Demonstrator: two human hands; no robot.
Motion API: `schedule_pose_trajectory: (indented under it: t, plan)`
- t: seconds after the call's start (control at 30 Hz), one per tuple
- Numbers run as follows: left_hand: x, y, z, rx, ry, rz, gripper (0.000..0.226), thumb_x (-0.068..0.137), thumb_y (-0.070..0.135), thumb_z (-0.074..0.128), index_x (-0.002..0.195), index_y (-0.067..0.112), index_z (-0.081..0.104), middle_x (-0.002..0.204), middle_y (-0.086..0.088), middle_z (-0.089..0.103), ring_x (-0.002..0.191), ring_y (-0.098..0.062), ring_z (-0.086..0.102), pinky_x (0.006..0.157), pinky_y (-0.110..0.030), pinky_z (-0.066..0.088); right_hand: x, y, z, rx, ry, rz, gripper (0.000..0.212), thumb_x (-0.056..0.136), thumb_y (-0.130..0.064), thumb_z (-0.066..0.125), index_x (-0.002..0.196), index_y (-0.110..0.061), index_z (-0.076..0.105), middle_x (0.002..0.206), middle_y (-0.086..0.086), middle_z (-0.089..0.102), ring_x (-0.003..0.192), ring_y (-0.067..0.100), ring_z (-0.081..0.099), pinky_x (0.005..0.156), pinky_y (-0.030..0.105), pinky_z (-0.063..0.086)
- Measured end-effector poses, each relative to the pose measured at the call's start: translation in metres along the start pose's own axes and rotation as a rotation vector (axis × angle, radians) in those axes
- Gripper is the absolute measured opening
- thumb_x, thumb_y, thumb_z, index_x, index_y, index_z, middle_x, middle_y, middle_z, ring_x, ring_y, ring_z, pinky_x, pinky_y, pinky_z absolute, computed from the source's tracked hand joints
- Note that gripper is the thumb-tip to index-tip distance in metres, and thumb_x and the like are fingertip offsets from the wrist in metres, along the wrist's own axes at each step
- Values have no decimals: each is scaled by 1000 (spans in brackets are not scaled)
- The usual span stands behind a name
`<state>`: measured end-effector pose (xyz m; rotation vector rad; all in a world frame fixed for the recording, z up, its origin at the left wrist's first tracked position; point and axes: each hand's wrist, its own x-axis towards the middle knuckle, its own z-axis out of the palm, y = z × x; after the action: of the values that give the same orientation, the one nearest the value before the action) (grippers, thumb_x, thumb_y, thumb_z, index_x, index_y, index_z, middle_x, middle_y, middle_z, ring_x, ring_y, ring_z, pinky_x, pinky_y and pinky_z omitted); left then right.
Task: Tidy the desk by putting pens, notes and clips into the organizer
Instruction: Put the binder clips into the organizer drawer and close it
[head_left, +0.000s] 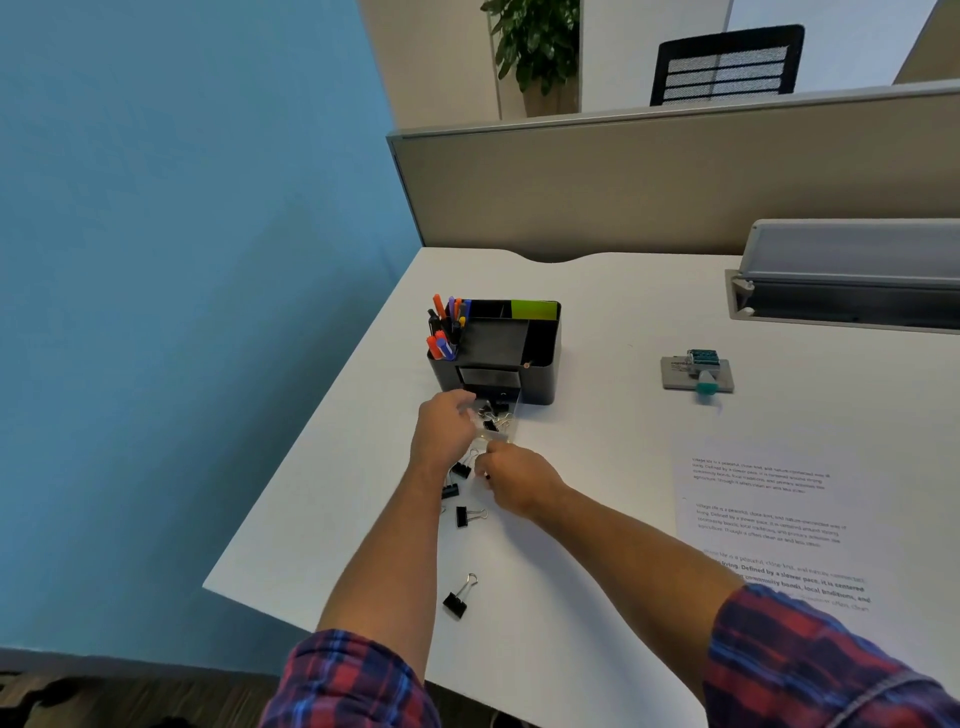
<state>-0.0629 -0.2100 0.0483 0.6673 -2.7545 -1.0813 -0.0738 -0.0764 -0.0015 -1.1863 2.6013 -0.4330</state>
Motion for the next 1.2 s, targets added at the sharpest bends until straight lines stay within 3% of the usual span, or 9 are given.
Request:
schedule_pose_trajectory:
  t: [0.13,0.23,0.4,0.5,0.63,0.83,0.93,1.03,1.2]
  plan:
    - [-5,-16,-6,113,122,61,5,93,25,63,94,21,66,94,2,65,89,-18,64,70,-24,48,0,-4,0,-42,32,12,34,85,-3,61,118,-12,62,110,10,60,93,29,61,74,39,56]
    - [-8,-38,-12,261,65,13,29,88,50,65,87,22,57,85,4,60,79,-17,60,66,-32,52,1,-5,0,-69,62,4,35,89,-5,54,123,-12,57,111,13,61,94,31,62,72,38,53]
    - [-13,-62,-19,484,-306,-143,68,77,73,65,110,16,47,96,-2,58,84,-20,60,65,-31,46,3,-7,-8,-21,57,3,29,88,-11,56,116,-12,63,114,11,59,94,28,61,74,35,53]
    - [-16,-62,-20,528,-374,-176,61,76,63,73,108,17,49,96,-4,63,77,-20,66,69,-33,55,3,-7,-12,-36,42,-13,19,90,-14,58,106,-9,67,110,11,57,87,27,61,72,35,53]
    - [-17,-50,-19,378,-399,-210,31,76,30,76,93,16,54,90,-5,67,66,-26,73,66,-33,60,5,-5,-15,21,38,-18,15,92,-11,58,98,-7,71,106,11,57,82,25,61,73,39,57]
    - [-15,-36,-12,510,-442,-75,19,77,17,72,92,10,63,96,-7,68,87,-24,66,77,-35,57,4,-12,-40,270,208,-142,16,90,-11,63,102,-8,73,104,5,58,86,16,55,73,25,47]
    - [-13,-37,-13,502,-420,-61,17,78,17,72,94,11,68,98,-4,67,93,-22,63,79,-34,55,11,-14,-55,429,393,-26,15,92,-10,63,103,-7,73,108,3,57,89,12,54,80,22,49]
    - [-12,-38,-16,413,-388,-89,14,78,17,69,92,14,70,95,0,68,87,-18,63,70,-28,53,21,-4,-59,516,529,180,18,95,-8,58,104,-8,74,111,3,58,95,12,55,88,22,51]
    - [-12,-48,-20,327,-292,-129,14,86,11,63,93,12,75,96,-4,73,91,-19,65,75,-28,53,25,13,-60,500,485,285,21,97,-10,58,110,-10,75,115,3,60,97,12,57,93,23,48]
